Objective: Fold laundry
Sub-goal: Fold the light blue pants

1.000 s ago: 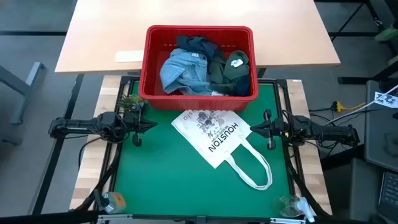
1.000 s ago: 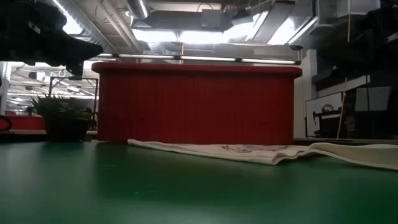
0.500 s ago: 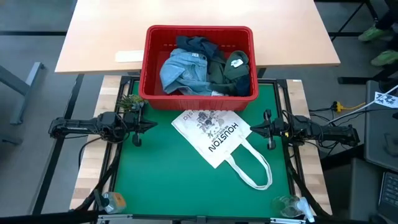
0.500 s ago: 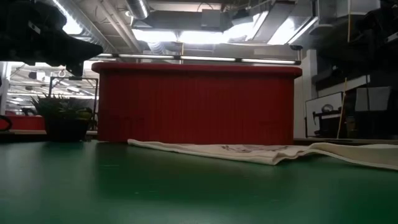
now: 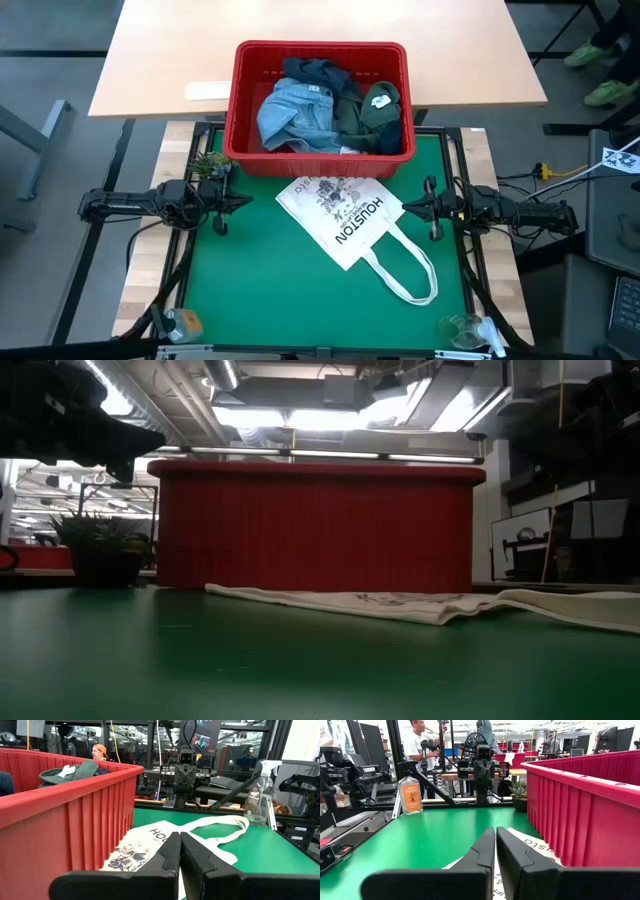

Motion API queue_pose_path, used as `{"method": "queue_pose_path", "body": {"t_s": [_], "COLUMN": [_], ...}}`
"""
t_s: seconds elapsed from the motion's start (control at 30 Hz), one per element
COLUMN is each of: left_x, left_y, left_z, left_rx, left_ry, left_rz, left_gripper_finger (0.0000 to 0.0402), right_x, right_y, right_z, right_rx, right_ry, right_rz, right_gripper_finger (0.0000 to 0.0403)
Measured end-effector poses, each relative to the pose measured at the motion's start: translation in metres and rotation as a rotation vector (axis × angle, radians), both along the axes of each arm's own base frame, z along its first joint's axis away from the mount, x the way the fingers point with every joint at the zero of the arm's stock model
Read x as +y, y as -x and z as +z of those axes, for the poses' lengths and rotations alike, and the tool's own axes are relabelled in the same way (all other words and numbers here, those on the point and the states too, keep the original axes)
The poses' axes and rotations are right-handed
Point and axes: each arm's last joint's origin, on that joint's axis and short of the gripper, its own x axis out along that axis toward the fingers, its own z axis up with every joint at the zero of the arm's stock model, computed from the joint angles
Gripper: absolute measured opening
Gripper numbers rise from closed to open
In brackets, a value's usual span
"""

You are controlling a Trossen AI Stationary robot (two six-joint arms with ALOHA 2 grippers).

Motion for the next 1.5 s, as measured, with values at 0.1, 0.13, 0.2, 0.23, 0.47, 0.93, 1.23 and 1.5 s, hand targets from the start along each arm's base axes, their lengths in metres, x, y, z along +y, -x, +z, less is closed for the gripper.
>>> {"method": "queue_pose_path", "body": {"t_s": [0.1, 0.13, 0.2, 0.23, 0.47, 0.93, 1.23, 1.5], "left_x": [0.0, 0.0, 0.0, 0.0, 0.0, 0.001, 0.001, 0.001], "left_y": [0.0, 0.0, 0.0, 0.0, 0.0, 0.0, 0.0, 0.0], "left_z": [0.0, 0.0, 0.0, 0.0, 0.0, 0.0, 0.0, 0.0], "left_rx": [0.0, 0.0, 0.0, 0.0, 0.0, 0.0, -0.002, -0.002], "left_ry": [0.0, 0.0, 0.0, 0.0, 0.0, 0.0, 0.007, 0.008], "left_rz": [0.0, 0.0, 0.0, 0.0, 0.0, 0.018, 0.018, 0.018], "left_gripper_finger": [0.0, 0.0, 0.0, 0.0, 0.0, 0.0, 0.0, 0.0], "right_x": [0.0, 0.0, 0.0, 0.0, 0.0, -0.002, -0.003, -0.003], "right_y": [0.0, 0.0, 0.0, 0.0, 0.0, 0.002, 0.002, 0.002], "right_z": [0.0, 0.0, 0.0, 0.0, 0.001, 0.016, 0.017, 0.019], "right_rx": [-0.002, -0.002, -0.001, -0.001, -0.008, -0.165, -0.179, -0.202], "right_ry": [0.0, 0.0, 0.0, 0.0, -0.016, -0.198, -0.204, -0.212], "right_rz": [0.0, 0.0, 0.0, 0.0, 0.001, -0.036, -0.063, -0.062], "right_gripper_finger": [0.0019, 0.0019, 0.0019, 0.0019, 0.0019, 0.0075, 0.0208, 0.0258]}}
